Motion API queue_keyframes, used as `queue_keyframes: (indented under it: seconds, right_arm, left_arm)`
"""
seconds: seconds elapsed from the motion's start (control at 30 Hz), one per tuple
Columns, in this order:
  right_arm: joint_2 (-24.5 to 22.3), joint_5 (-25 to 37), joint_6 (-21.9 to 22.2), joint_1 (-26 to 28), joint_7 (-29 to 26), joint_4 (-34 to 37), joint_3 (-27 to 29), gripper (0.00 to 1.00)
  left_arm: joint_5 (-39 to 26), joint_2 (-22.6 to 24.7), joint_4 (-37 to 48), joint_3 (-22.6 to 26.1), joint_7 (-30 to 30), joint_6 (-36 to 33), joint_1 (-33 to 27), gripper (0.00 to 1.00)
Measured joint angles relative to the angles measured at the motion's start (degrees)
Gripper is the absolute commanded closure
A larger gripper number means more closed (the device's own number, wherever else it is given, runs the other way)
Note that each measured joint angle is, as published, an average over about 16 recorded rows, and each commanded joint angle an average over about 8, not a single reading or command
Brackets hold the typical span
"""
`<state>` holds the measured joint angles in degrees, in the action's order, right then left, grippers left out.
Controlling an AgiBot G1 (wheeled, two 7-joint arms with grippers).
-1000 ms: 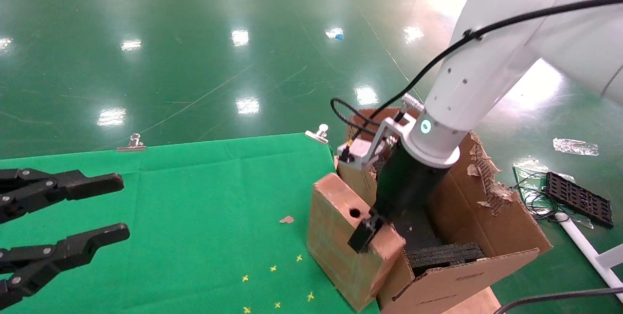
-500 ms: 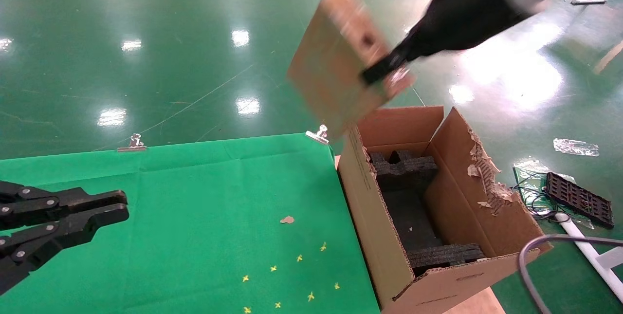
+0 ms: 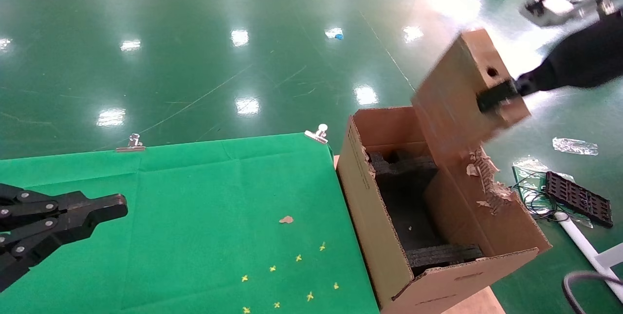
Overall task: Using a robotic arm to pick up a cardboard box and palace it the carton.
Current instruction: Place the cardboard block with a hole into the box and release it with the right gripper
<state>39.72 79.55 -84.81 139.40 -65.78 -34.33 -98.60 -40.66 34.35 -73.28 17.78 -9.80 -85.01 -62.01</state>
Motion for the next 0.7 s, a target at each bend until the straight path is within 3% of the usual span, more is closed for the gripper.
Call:
queue_keyframes:
  seconds: [0.03,0.7]
  right_arm:
    - [-0.11,0.23,-0.10,-0.65,0.01,0.94,-0.32,1.00]
    - [3.84,-1.06,4.20,-18.32,4.81,19.36,-2.38,1.00]
  left_arm:
    - [0.00,0.00,0.00,0.00,0.00,0.00,0.00,0.00]
    - [0.03,-0.02,0.00,0.05,0.02,0.02,-0.01,0.00]
